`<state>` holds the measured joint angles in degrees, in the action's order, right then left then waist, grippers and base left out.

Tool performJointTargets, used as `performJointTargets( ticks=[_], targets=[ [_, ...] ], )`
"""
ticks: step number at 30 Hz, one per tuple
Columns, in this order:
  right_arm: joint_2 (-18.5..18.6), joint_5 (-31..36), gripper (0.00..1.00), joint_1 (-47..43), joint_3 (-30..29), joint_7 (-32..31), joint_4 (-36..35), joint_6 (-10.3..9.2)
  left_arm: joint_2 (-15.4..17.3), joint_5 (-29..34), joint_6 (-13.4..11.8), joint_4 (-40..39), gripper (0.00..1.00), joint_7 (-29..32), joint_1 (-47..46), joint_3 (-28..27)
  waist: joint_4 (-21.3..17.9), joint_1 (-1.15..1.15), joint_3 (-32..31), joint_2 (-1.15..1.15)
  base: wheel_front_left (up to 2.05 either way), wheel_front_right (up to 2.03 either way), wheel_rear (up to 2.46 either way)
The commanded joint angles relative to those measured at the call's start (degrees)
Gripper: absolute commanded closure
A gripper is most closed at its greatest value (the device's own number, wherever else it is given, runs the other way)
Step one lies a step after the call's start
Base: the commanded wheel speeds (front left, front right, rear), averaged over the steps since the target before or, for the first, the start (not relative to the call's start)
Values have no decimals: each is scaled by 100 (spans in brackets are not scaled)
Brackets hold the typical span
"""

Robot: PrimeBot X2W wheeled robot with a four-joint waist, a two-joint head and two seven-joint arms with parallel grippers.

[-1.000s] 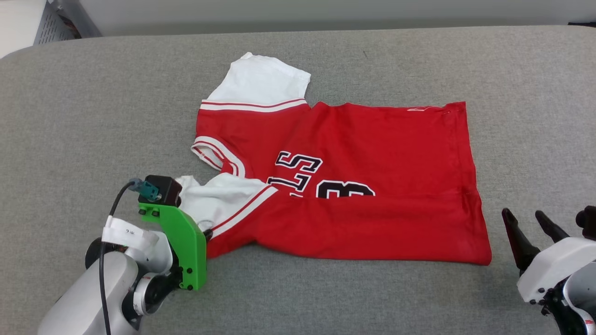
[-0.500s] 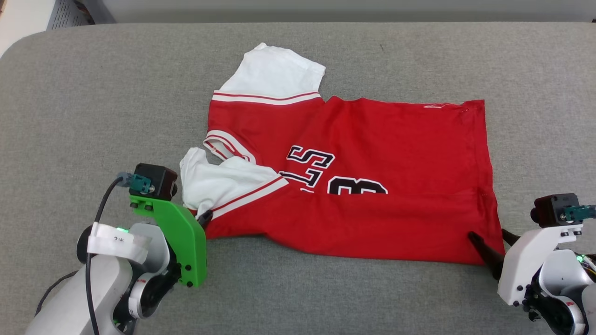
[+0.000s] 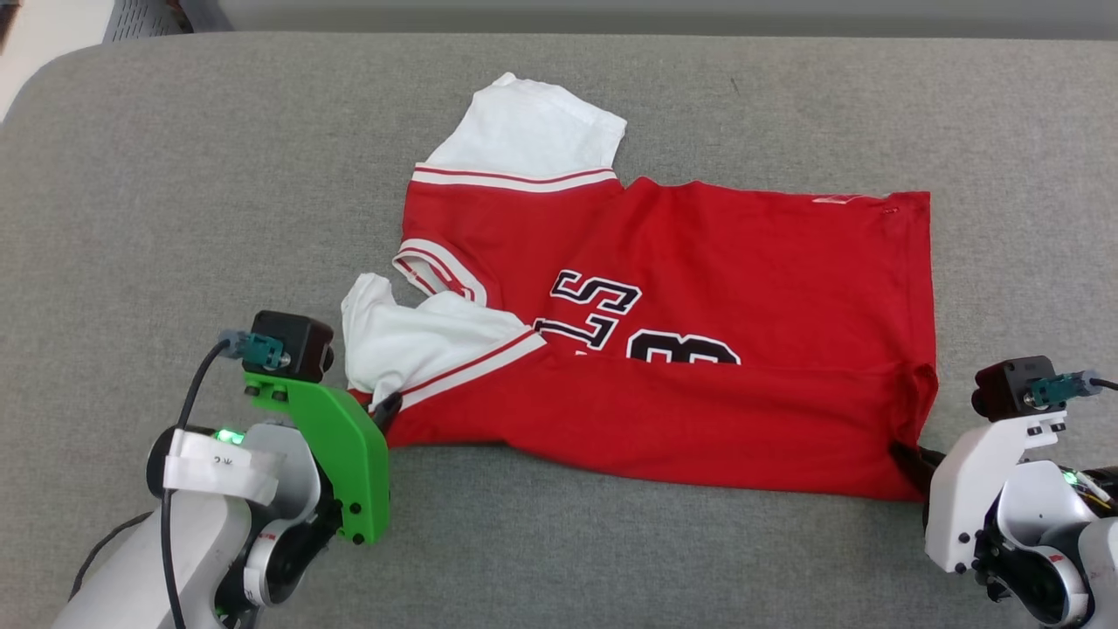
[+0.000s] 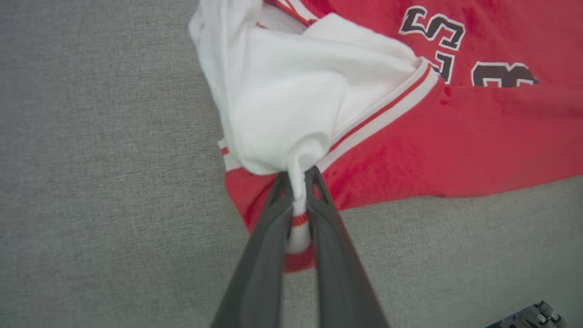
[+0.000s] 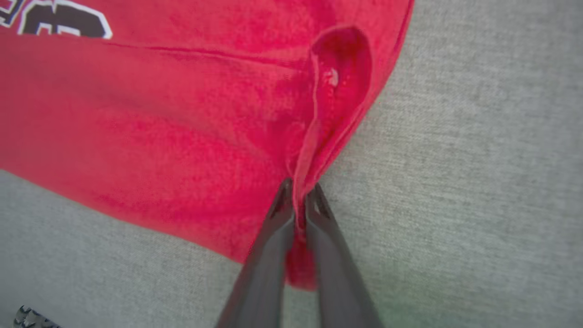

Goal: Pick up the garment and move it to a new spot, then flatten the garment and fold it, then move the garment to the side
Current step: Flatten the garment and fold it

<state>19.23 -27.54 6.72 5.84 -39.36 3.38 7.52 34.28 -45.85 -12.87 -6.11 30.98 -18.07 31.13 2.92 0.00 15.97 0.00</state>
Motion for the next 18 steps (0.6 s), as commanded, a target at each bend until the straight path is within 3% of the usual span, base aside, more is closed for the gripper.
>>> performJointTargets(
  ticks=[1,7,18],
  targets=[
    [-31,-37,100,-6,99,-78,109,-3,22,28,-10,-3,100,-54,93,-9,-17,0,-94,0,0,0,0],
    [92,-35,100,42,263,-51,81,-3,90,4,-20,-123,100,-54,346,62,-65,0,-479,0,0,0,0],
    [258,-311,100,-359,569,-22,116,-3,349,-186,-288,-490,100,3,1269,103,-95,0,-1266,0,0,0,0]
  ],
)
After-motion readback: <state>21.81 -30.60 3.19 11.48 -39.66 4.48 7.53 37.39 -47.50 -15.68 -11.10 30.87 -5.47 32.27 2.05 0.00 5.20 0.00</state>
